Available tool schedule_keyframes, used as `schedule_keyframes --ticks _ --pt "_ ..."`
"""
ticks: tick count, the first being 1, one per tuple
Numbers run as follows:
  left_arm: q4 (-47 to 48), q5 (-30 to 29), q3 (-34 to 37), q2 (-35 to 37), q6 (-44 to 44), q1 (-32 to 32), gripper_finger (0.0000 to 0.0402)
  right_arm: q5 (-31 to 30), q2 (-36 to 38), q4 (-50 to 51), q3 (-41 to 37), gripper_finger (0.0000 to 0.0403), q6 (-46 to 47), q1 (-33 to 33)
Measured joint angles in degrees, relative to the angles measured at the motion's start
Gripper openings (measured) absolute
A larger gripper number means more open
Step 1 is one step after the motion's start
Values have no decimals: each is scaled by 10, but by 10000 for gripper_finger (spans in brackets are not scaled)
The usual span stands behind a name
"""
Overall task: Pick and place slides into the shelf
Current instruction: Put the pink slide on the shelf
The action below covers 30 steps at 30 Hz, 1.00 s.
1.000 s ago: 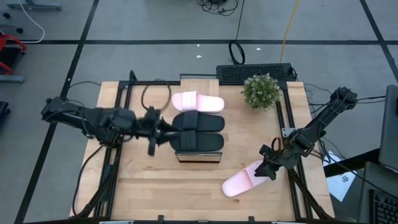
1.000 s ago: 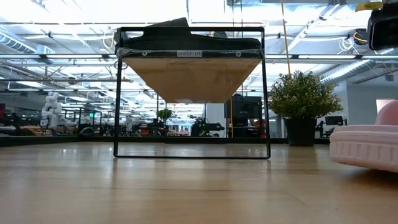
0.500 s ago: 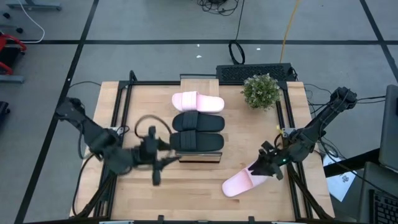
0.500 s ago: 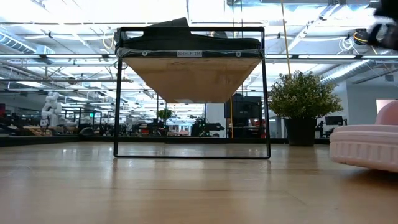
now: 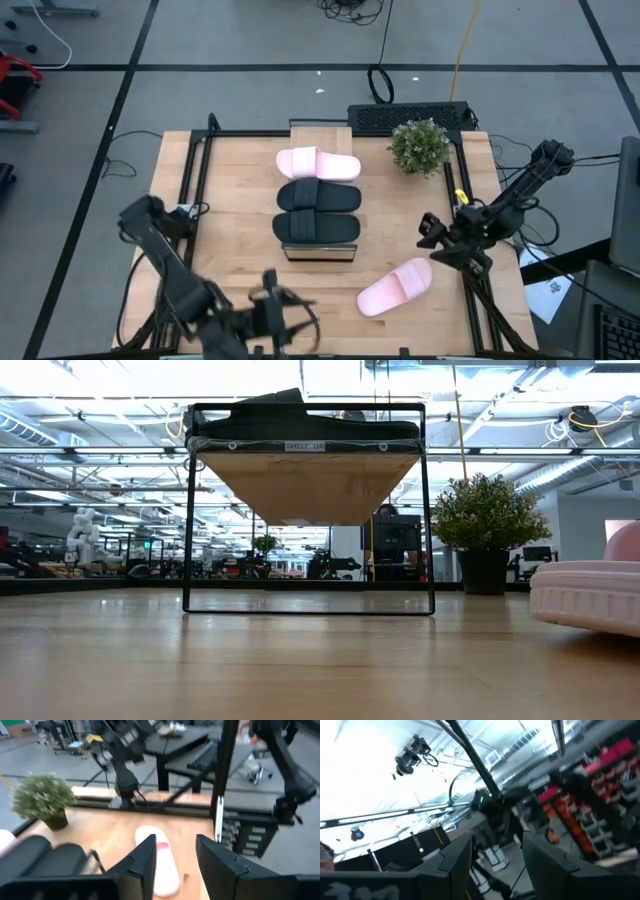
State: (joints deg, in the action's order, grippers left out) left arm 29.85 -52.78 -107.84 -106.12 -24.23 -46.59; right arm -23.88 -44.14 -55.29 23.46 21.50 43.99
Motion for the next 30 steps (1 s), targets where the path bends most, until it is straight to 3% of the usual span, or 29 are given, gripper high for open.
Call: schedule_keyframes --ticks 6,11,19,21,24,30 --pt "76 18 -96 -86 -59 -7 93 35 -5 -37 0 164 39 0" --pt "74 20 -118 -90 -65 -9 68 59 -30 -99 0 164 104 0" --pt "87 17 -139 -86 -62 -8 61 61 -90 -91 15 164 17 14" --pt "91 18 -139 -86 -74 -8 61 62 -95 -28 29 164 16 27" --pt "112 31 -139 -86 -110 -10 61 61 -82 150 56 164 54 41" --pt "148 65 -139 -86 -167 -19 60 62 -53 565 115 164 282 45"
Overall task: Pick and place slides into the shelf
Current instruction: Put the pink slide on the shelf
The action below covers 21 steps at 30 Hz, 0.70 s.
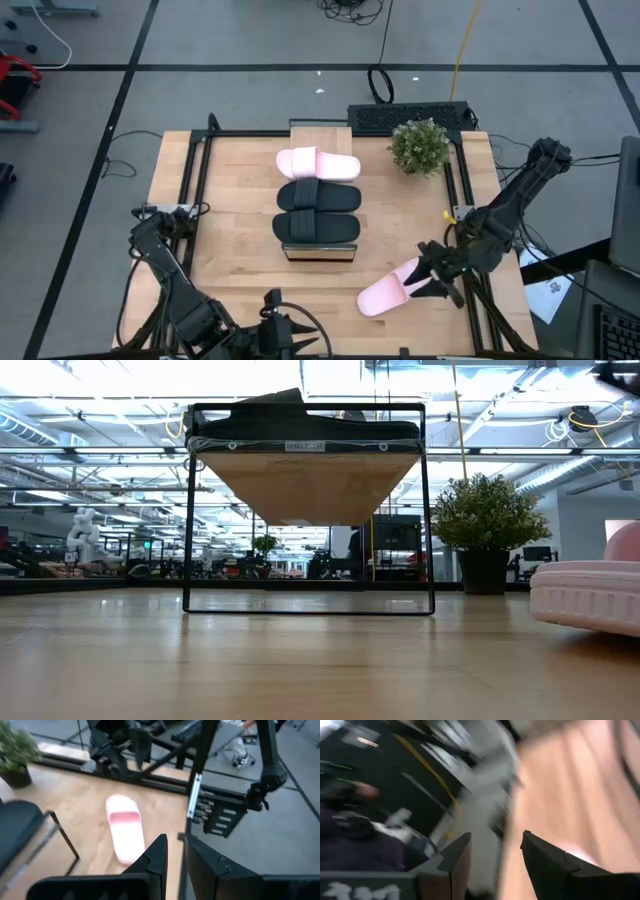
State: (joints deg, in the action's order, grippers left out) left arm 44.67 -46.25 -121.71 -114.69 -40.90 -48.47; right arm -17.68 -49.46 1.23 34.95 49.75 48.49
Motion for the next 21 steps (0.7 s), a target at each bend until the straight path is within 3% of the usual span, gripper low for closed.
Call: schedule_keyframes --ticks 8,21 --pt "29 33 0 0 -33 -4 60 138 3 251 0 164 236 1" --pt "54 63 0 0 -40 5 60 136 3 230 -67 164 234 0"
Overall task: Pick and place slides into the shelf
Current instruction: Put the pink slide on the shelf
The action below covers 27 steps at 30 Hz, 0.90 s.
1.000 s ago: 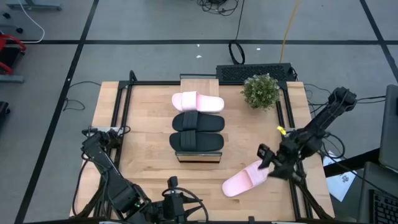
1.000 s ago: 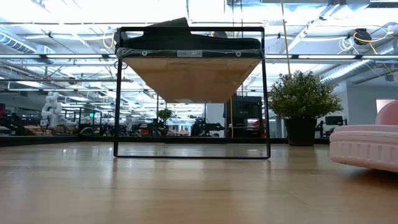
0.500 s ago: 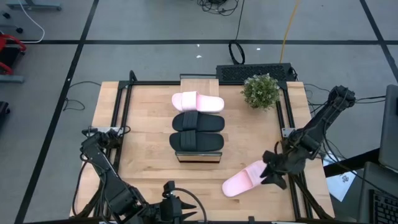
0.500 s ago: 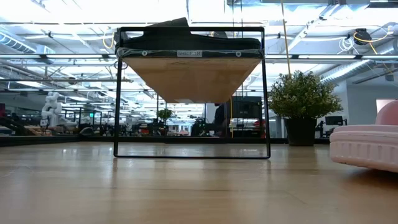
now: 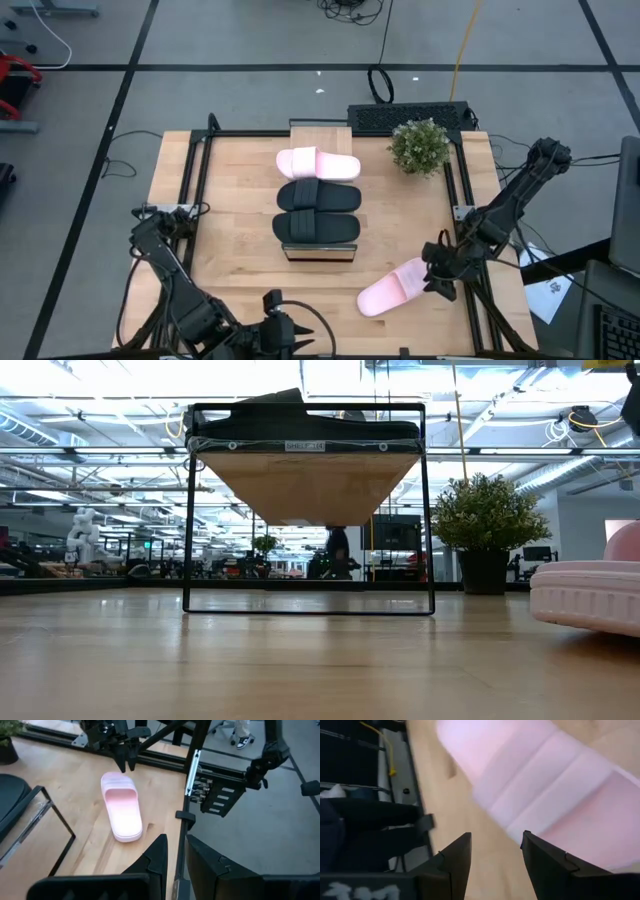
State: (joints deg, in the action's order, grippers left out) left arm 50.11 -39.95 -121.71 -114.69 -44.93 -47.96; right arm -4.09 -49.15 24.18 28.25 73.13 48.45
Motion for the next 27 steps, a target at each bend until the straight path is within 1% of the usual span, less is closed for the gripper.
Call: schedule_keyframes --ticks 4,12,15,23,24,27 --pt "12 21 0 0 -9 8 60 -10 0 -27 -24 164 -3 -1" --pt "12 54 0 0 -8 22 61 -21 2 -174 -104 164 11 -1" --pt "12 62 0 0 -8 24 61 -24 2 -273 -148 164 25 -1" --pt "11 67 0 0 -14 24 61 -77 1 -615 -271 164 33 -1" --pt "12 67 0 0 -15 24 61 -81 5 -622 -270 164 34 -1" --pt "11 68 0 0 -18 24 61 -79 0 -591 -271 164 40 -1"
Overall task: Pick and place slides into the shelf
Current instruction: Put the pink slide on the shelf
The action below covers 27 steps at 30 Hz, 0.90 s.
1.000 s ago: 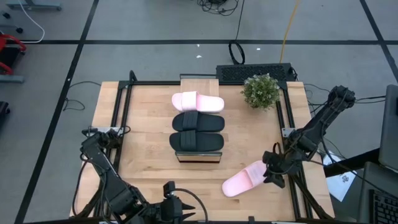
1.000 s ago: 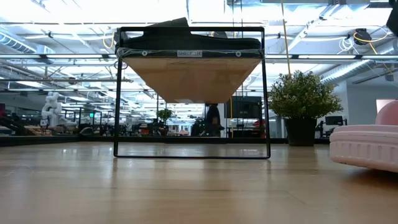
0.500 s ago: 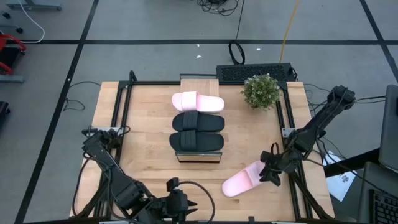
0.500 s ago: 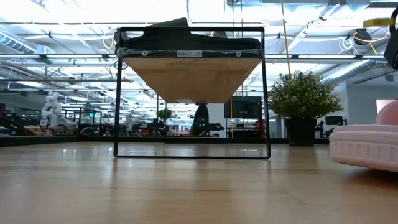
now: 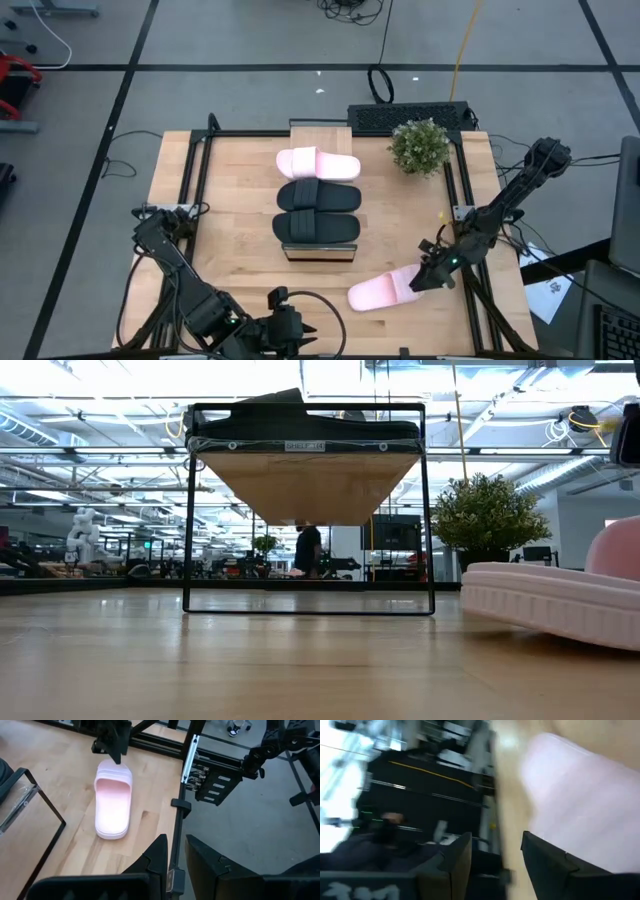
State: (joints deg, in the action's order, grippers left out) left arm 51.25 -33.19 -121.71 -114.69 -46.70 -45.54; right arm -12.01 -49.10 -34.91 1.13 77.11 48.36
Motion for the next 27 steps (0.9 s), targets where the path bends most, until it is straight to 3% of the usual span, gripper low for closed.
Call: schedule_keyframes --ticks 8,15,27 --pt "8 7 0 0 -15 -1 61 1 3 33 6 164 43 1" --pt "30 18 0 0 -24 -1 61 33 4 175 63 164 47 1" --pt "59 22 0 3 -29 -14 61 48 48 228 75 164 88 2"
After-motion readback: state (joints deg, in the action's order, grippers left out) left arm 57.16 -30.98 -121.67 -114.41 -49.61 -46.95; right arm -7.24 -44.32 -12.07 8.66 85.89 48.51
